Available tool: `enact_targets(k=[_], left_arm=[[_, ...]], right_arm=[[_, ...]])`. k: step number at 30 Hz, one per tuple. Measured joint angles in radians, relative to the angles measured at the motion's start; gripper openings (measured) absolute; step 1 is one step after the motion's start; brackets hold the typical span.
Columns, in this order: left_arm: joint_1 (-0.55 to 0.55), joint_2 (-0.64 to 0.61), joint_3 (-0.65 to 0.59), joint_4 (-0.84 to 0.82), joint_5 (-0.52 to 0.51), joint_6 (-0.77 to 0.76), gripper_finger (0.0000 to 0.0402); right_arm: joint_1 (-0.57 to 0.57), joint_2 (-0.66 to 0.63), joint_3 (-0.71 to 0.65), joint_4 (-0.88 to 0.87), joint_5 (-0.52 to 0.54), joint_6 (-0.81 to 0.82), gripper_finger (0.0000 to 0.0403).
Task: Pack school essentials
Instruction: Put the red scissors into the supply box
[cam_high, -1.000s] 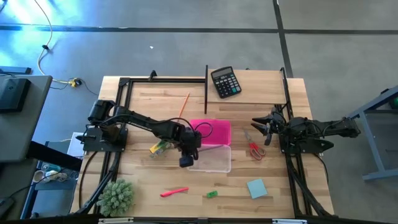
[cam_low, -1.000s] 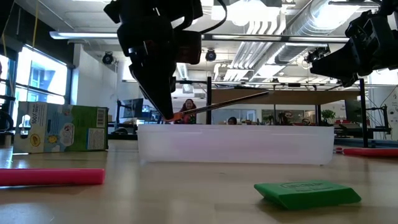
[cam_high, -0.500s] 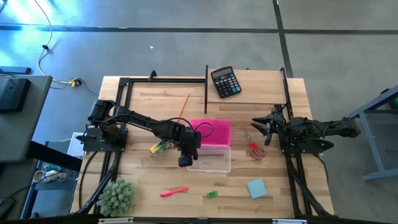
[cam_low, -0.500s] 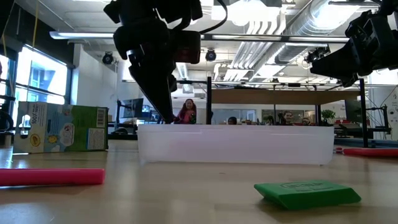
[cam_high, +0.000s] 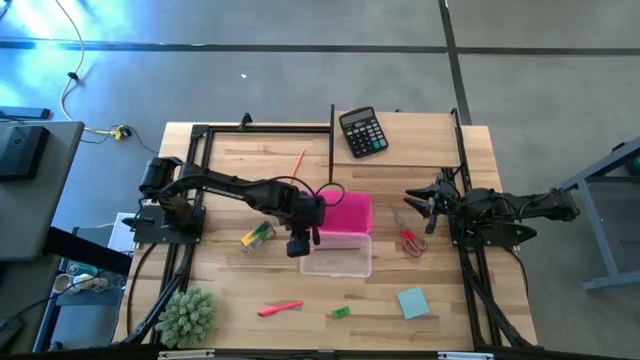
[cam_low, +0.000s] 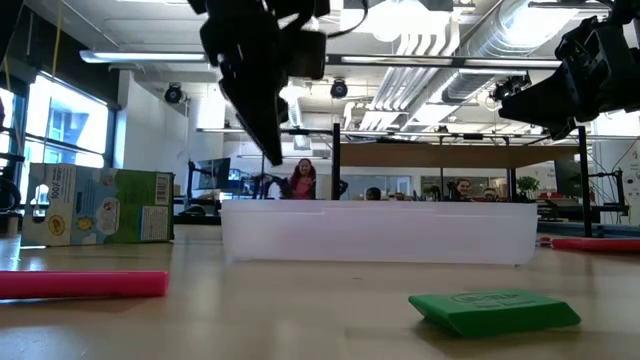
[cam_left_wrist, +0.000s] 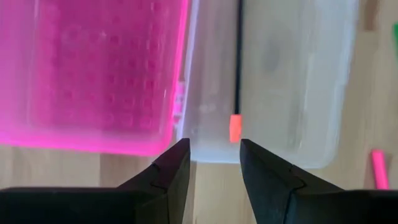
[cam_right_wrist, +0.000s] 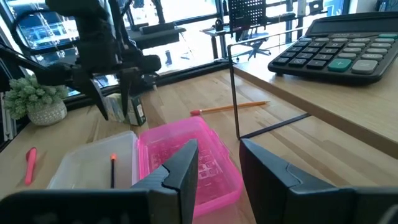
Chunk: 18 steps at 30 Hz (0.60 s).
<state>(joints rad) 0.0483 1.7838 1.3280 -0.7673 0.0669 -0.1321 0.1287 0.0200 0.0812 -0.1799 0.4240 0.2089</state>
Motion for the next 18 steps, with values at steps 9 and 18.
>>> enact_targets(k=[9, 18], left_arm=[[-0.016, -0.035, 0.022, -0.088, 0.000, 0.065, 0.0131], [-0.045, -0.100, -0.110, -0.026, 0.001, 0.006, 0.0131]], right_arm=[[0.000, 0.000, 0.000, 0.023, -0.015, 0.021, 0.0108], [0.000, 0.019, 0.025, 0.043, -0.018, 0.035, 0.0109]])
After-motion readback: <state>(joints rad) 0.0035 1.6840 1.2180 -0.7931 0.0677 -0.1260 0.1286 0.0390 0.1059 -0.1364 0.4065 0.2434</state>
